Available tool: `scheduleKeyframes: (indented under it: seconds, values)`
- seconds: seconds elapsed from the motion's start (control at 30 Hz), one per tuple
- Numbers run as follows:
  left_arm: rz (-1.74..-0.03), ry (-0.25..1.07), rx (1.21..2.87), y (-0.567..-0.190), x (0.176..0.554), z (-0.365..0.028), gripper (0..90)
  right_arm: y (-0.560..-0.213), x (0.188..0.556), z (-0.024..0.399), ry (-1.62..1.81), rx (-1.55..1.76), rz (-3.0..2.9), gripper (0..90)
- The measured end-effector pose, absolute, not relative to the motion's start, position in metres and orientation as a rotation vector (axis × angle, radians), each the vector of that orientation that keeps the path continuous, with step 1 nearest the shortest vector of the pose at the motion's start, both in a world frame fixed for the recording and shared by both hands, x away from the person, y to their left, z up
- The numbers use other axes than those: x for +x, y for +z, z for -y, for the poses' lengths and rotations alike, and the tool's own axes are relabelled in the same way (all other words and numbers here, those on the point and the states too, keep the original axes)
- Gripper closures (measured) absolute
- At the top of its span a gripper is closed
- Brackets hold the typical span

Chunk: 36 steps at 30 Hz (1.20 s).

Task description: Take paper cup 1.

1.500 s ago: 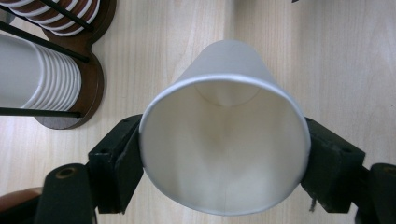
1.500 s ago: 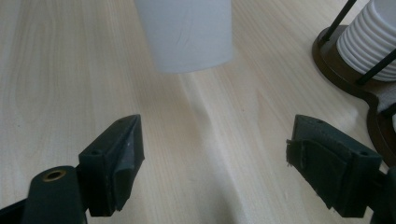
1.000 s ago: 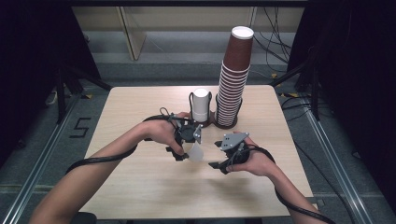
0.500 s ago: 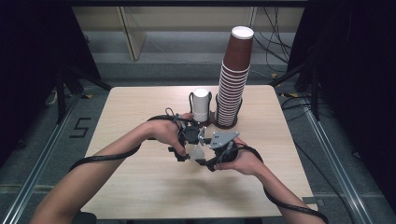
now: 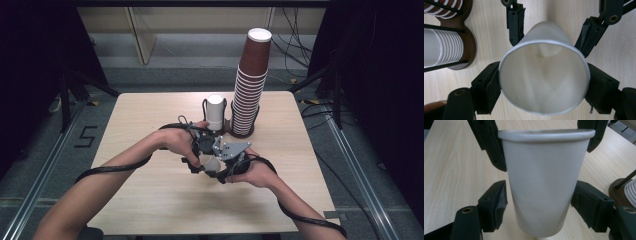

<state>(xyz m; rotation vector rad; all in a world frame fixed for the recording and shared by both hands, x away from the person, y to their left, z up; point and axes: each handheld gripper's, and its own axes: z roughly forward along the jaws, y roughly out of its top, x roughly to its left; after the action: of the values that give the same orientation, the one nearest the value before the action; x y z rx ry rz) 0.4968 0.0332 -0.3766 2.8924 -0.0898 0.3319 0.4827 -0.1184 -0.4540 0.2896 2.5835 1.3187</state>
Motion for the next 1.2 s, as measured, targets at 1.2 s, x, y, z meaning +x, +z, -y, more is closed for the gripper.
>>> scheduleKeyframes:
  seconds: [1.2]
  values:
    - [0.051, 0.338, 2.632, -0.369, 0.496, -0.050, 8.5, -0.461, 0.483, 0.134, 1.334, 0.287, -2.577, 33.7]
